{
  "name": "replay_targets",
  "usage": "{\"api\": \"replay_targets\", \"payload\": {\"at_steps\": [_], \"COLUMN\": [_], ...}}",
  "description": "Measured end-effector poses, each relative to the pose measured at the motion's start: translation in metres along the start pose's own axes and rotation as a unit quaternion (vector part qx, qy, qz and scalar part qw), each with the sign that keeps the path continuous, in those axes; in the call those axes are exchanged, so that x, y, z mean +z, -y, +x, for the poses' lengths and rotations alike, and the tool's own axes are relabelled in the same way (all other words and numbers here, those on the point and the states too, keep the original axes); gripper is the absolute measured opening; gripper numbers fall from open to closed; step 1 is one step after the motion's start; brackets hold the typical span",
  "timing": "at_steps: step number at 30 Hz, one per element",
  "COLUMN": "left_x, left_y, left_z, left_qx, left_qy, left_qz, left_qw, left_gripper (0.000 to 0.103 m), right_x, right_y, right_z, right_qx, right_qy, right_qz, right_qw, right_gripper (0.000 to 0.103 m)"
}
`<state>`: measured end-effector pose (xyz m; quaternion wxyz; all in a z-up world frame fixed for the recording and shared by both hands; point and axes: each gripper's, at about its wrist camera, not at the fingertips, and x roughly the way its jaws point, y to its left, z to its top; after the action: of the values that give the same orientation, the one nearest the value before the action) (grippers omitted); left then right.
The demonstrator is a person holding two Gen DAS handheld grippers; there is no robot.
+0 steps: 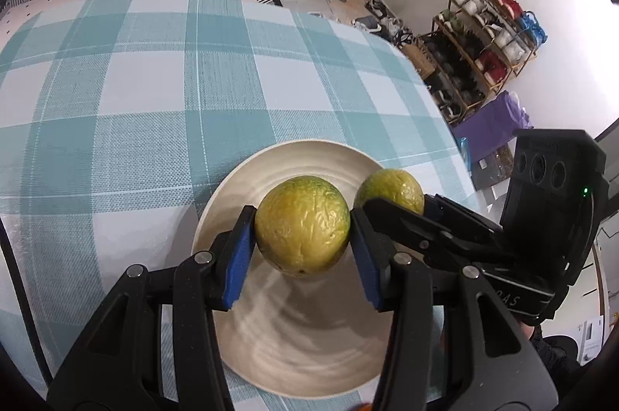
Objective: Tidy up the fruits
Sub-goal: 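Place the yellow citrus on the plate with the right gripper while the left gripper places the lime, then move both grippers back toward the remaining fruits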
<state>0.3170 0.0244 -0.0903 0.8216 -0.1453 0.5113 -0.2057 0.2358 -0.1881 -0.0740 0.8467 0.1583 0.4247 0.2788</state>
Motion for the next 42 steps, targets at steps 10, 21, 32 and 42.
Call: {"api": "replay_targets", "payload": {"at_steps": [10,21,32,42], "left_x": [0.002,-0.017,-0.065,-0.12], "left_y": [-0.007,0.029,0.059,0.08], "left_z": [0.017,-0.042,-0.122,-0.171], "left_qx": [0.017,0.088,0.162,0.205], "left_qy": [-0.015,0.073,0.182,0.239], "left_qz": [-0.023,0.029,0.053,0.07], "left_qw": [0.9995,0.9931,0.9684,0.9465], "left_gripper": [0.049,0.07,0.083,0.103], "right_x": [0.001,-0.01,-0.046,-0.082], "right_y": [0.004,-0.01,-0.049,-0.077], "right_z": [-0.004,-0.064,-0.128,-0.16], "right_qx": [0.003,-0.016,-0.033,-0.022], "right_qy": [0.022,0.073,0.119,0.143], "right_qz": [0.022,0.004,-0.052,-0.071], "right_qw": [1.0,0.997,0.991,0.987], "right_gripper": [0.064,0.076,0.092,0.1]}}
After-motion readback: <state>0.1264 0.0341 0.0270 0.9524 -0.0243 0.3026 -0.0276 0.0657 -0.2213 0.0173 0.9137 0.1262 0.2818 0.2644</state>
